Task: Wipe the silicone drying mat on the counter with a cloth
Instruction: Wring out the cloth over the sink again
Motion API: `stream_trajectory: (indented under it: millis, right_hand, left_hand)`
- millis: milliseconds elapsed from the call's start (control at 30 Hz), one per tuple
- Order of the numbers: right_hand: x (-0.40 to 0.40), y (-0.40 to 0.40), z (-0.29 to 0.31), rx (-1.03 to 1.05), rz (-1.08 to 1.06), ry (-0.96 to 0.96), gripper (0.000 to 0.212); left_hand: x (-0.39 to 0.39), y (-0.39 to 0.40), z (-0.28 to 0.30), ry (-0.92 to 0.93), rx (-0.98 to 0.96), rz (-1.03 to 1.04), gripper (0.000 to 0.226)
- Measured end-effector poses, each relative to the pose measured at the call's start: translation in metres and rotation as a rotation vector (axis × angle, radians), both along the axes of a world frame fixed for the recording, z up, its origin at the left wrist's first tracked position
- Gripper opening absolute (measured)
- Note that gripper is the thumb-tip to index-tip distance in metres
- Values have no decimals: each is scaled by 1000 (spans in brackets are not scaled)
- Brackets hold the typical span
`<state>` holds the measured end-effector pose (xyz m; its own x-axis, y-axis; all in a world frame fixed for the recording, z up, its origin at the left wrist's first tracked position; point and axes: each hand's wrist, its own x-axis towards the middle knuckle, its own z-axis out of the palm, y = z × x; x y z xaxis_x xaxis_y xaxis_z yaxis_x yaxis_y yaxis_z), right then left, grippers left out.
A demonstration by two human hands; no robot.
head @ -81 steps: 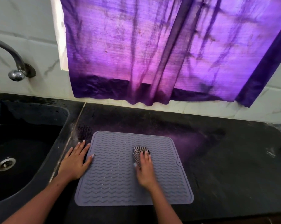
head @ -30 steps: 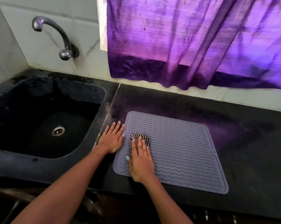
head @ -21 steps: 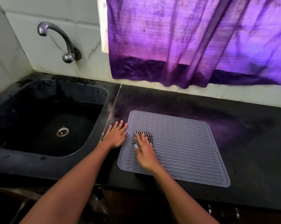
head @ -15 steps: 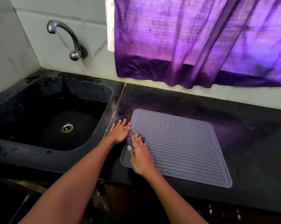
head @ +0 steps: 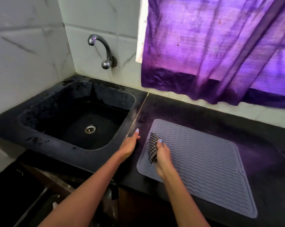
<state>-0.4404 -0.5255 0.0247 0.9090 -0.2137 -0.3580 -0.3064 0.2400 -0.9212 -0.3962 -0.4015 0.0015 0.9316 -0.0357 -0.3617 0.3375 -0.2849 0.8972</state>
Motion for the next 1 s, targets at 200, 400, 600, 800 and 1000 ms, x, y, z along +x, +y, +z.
stream_trajectory:
  millis: [200,400,600,800,1000]
  right_hand:
    - [35,57,43,745,65,59,34]
    - [83,146,42,500,309,27,29]
    - [161,236,43,273,618,75,25]
    - [250,310,40,-13,693,106,26]
    - [344,365,30,-125,542,36,26]
  left_hand:
    - [6,42,14,81,-517,164,60]
    - [35,127,37,-70,-527,364,29]
    - [104,238,38,-151,-391,495,16]
    - [185,318,38,-144,-312,495,21]
    - [285,361,33,-83,-328,510,60]
